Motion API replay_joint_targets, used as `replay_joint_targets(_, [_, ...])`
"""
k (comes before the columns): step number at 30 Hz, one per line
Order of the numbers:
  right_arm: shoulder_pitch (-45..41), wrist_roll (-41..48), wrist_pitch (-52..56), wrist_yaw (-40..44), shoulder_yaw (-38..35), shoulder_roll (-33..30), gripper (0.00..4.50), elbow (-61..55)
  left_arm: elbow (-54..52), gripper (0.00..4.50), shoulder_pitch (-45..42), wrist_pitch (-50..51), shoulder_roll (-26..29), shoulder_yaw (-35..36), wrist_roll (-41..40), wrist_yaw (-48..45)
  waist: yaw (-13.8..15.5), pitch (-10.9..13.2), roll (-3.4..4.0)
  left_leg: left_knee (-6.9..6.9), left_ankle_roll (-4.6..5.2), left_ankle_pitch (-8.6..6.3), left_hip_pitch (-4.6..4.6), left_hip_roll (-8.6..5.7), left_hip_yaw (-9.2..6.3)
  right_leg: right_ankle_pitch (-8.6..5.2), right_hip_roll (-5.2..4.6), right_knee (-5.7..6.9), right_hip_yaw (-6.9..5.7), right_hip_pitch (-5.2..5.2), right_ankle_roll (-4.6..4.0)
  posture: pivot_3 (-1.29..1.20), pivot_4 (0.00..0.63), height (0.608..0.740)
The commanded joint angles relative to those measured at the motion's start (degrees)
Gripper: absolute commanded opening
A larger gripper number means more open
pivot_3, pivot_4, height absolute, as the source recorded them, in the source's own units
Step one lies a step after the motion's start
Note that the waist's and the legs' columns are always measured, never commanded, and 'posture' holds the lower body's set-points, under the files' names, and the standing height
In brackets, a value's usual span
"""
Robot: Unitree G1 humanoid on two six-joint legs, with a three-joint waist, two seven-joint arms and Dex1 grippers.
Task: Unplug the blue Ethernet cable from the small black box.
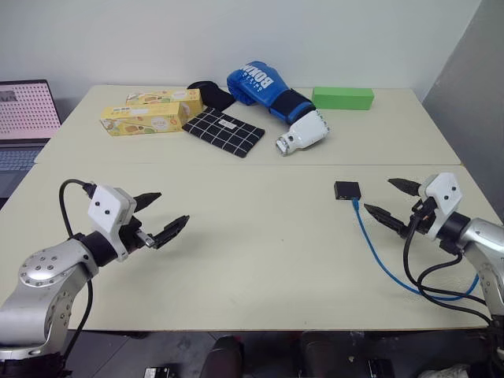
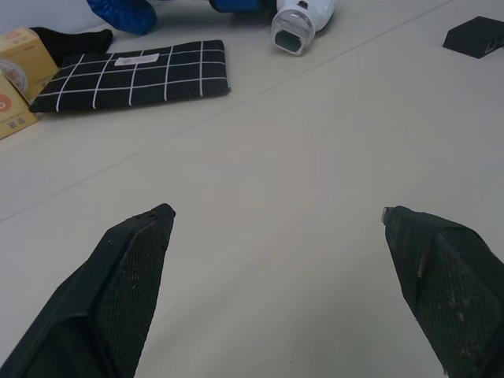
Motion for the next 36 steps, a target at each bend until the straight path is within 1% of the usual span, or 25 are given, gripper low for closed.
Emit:
replay_joint_targets(1, [-0.2, 0.3, -1.0, 0.7, -1.5, -0.9, 4.40, -0.6, -3.1, 4.50, -0.1, 0.9, 0.4, 2.2, -2.7, -0.8, 0.0, 0.0, 0.00, 0.00, 0.00, 0.00, 0.00, 0.00, 0.00, 0.00, 0.00, 0.00, 0.00, 0.00, 0.00, 0.00, 0.150, 0.740])
replay_joint_targets(6, [0.0, 0.2, -1.1, 0.6, -1.6, -0.8, 4.40, -0.7, -4.3, 4.50, 1.2, 1.6, 0.8, 1.9, -2.0, -0.5, 0.0, 0.0, 0.00, 0.00, 0.00, 0.00, 0.01, 0.01, 0.01, 0.00, 0.00, 0.00, 0.02, 0.00, 0.00, 0.00, 0.150, 0.740])
replay_joint_targets(15, [0.3, -1.7, -2.0, 0.1, -0.9, -0.9, 4.40, 0.0, -4.8, 4.50, 0.7, 3.2, 1.0, 1.4, -1.3, 0.4, 0.0, 0.0, 0.00, 0.00, 0.00, 0.00, 0.01, 0.00, 0.01, 0.00, 0.00, 0.00, 0.02, 0.00, 0.00, 0.00, 0.150, 0.740])
replay_joint_targets(18, [0.6, -1.9, -2.1, -0.3, -0.8, -0.5, 4.40, -0.4, -5.1, 4.50, -0.3, 4.2, 0.8, 1.0, -1.8, 0.9, 0.0, 0.0, 0.00, 0.00, 0.00, 0.00, 0.01, 0.00, 0.01, 0.00, 0.00, 0.00, 0.02, 0.00, 0.00, 0.00, 0.150, 0.740])
replay_joint_targets(21, [1.5, -2.7, -1.5, -1.7, -0.3, 0.2, 4.40, -1.4, -4.6, 4.50, -2.6, 3.0, 0.3, -0.5, -1.0, 0.7, 0.0, 0.0, 0.00, 0.00, 0.00, 0.00, 0.00, 0.00, 0.00, 0.00, 0.00, 0.00, 0.01, 0.00, 0.00, 0.00, 0.150, 0.740])
replay_joint_targets(24, [2.7, -6.3, -0.6, -5.6, 1.1, 0.8, 4.40, -1.4, -3.8, 4.50, -5.6, 0.8, -0.7, -2.3, -0.6, 0.0, 0.0, 0.0, 0.00, 0.01, 0.00, 0.00, 0.00, -0.01, 0.01, 0.00, 0.00, 0.00, 0.01, 0.00, 0.00, 0.00, 0.150, 0.740])
replay_joint_targets(26, [3.1, -7.4, 1.1, -8.8, 1.4, 2.4, 4.40, -2.1, -4.0, 4.50, -7.3, 1.1, -0.9, -3.9, -1.0, -0.7, 0.0, 0.0, 0.00, 0.03, -0.01, 0.01, -0.01, -0.02, 0.02, 0.00, 0.00, 0.01, 0.01, 0.01, 0.00, 0.00, 0.150, 0.740])
replay_joint_targets(30, [3.6, -8.5, 4.6, -15.3, 2.9, 7.8, 4.40, -4.8, -5.4, 4.50, -10.7, 4.7, -0.6, -7.1, -5.9, -4.8, 0.0, 0.0, 0.00, 0.01, -0.02, 0.01, -0.01, -0.01, 0.04, 0.00, 0.01, 0.02, 0.03, -0.02, 0.00, 0.00, 0.150, 0.740])
replay_joint_targets(33, [3.2, -10.2, 8.1, -21.5, 5.4, 13.5, 4.40, -5.6, -6.8, 4.50, -13.0, 8.1, 1.5, -11.5, -9.4, -11.1, -0.1, 0.0, 0.00, 0.00, -0.02, 0.01, -0.01, -0.01, 0.05, 0.00, 0.01, 0.05, 0.04, -0.04, 0.00, 0.00, 0.150, 0.740])
replay_joint_targets(36, [2.8, -11.6, 9.9, -25.4, 6.7, 17.6, 4.40, -5.5, -7.0, 4.50, -14.5, 9.1, 3.0, -13.9, -10.2, -14.5, -0.2, 0.0, 0.04, 0.00, -0.02, 0.01, 0.01, 0.01, 0.08, 0.00, 0.06, 0.07, 0.06, -0.05, 0.00, 0.00, 0.150, 0.740])
